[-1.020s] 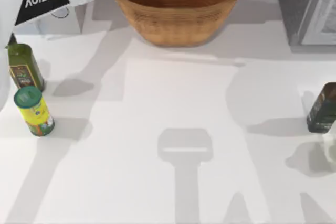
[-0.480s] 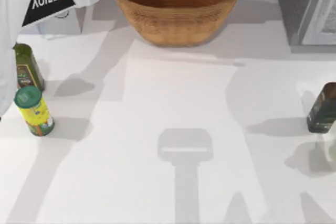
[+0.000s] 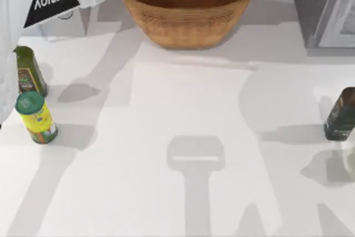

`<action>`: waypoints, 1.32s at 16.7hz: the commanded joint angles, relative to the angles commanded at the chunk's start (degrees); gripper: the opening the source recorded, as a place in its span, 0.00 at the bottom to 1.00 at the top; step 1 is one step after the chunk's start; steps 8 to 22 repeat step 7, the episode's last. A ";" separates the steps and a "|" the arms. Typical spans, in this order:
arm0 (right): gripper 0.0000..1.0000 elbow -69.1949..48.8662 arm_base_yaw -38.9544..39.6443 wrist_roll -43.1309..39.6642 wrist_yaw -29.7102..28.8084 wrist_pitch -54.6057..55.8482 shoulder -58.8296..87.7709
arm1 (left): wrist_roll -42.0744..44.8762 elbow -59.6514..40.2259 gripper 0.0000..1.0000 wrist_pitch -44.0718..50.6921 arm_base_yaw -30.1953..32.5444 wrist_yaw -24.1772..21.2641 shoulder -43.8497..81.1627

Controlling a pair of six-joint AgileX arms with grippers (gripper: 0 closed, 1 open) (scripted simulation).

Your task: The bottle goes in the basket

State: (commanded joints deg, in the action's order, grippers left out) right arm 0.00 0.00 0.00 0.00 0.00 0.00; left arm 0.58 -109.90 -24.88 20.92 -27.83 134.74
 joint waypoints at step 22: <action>1.00 0.00 0.00 0.00 0.00 0.00 0.00 | 0.00 0.00 1.00 0.00 0.00 0.00 0.00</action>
